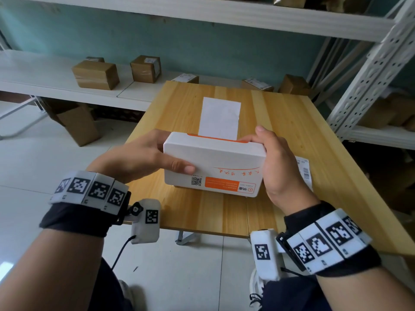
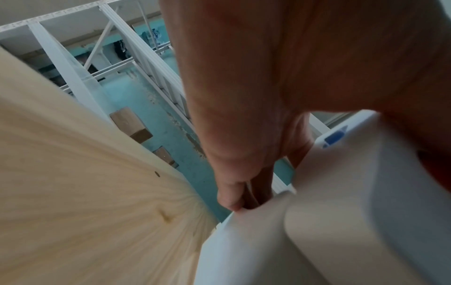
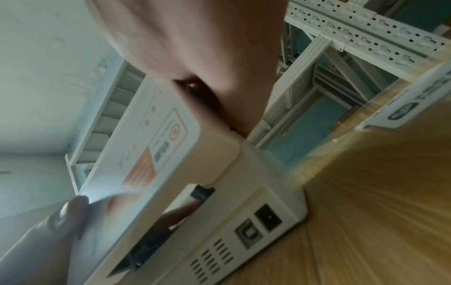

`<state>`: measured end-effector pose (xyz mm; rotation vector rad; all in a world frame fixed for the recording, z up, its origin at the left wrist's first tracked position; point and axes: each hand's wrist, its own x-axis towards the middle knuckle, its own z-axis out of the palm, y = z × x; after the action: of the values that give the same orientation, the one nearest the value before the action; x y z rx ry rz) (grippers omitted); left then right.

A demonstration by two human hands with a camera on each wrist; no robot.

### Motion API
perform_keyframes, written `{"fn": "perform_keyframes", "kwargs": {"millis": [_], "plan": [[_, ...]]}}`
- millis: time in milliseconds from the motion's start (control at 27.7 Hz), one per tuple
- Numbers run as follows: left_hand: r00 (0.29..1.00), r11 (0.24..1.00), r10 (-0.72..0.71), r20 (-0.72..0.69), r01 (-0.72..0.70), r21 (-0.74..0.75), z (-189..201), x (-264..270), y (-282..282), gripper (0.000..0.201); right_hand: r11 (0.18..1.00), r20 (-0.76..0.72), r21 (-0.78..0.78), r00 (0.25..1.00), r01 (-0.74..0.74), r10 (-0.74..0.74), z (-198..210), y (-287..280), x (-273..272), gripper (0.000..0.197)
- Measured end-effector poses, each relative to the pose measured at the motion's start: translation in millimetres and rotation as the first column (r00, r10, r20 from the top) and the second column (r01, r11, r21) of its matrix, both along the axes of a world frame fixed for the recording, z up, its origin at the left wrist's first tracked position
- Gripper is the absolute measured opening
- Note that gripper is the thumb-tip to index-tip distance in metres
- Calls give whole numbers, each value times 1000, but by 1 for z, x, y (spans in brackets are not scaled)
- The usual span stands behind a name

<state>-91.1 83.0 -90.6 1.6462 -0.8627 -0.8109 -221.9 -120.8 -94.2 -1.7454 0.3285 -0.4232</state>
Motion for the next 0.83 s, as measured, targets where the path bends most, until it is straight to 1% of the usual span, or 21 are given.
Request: {"fn": "perform_keyframes", "kwargs": {"millis": [72, 217, 325, 397, 506, 723, 831], "plan": [[1000, 1000, -13, -6, 13, 2, -3, 0, -1, 52, 1000, 4, 6, 1000, -12, 12, -1, -1, 1, 57], [1000, 1000, 5, -6, -5, -10, -4, -1, -4, 51, 999, 22, 22, 999, -44, 44, -1, 0, 1, 53], [1000, 1000, 20, 17, -20, 5, -3, -3, -4, 48, 997, 56, 39, 996, -71, 68, -2, 0, 1, 56], [998, 999, 34, 52, -36, 23, -2, -4, -4, 49, 998, 62, 37, 996, -60, 58, -2, 1, 1, 55], [993, 998, 53, 107, -56, 33, -1, -5, -4, 47, 999, 56, 50, 998, -20, 17, -3, 1, 1, 49], [990, 998, 58, 126, -62, 31, 0, -6, -4, 46, 1000, 48, 20, 999, -19, 18, -2, 1, 3, 56], [989, 997, 61, 131, -66, 35, 1, -7, -4, 45, 1000, 44, 14, 999, -23, 22, -3, 0, 2, 54]]}}
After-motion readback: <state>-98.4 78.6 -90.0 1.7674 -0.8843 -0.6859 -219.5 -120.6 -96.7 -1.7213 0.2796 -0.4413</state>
